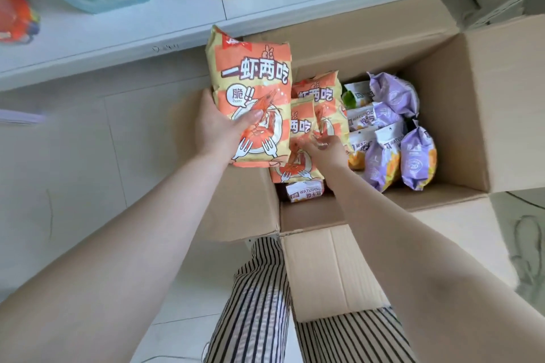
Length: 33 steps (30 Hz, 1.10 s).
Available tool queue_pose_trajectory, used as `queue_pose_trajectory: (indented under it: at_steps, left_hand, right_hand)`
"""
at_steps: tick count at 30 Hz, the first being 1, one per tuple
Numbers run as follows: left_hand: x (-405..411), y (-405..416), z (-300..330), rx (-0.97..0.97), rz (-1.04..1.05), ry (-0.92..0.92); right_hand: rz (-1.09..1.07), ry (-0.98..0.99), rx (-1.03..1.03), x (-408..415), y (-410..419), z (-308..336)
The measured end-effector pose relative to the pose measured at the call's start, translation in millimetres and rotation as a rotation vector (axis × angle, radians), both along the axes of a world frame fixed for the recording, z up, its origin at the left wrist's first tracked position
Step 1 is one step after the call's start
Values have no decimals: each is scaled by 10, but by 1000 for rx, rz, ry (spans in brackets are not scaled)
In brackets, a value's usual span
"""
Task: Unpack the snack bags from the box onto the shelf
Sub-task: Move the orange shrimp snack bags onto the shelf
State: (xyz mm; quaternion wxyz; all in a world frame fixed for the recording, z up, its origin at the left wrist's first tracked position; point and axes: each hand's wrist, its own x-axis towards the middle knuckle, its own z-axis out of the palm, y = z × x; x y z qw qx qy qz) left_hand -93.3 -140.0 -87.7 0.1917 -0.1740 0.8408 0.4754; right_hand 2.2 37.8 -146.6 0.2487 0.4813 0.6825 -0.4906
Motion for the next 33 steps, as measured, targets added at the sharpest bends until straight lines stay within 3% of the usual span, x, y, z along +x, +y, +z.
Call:
queue_pose_trajectory:
  at_steps: [7,13,16,26,33]
  left_hand:
    - [-79,-32,-100,-26,4,-19]
    - [-96,22,-59,-73,-21,-41]
    - [-86,69,7,-99,-25,-46]
    - [2,339,377,-155,-108,-59]
    - [200,314,1263,-130,-21,-110]
  right_hand:
    - [-122,-67,30,-37,-135,-364]
    - [51,-70,69,115,-73,-399]
    - [130,-74,93,147,43,-236]
    - [-112,161,-81,421,792,507]
    - [-223,248,-271,651,1119,1681]
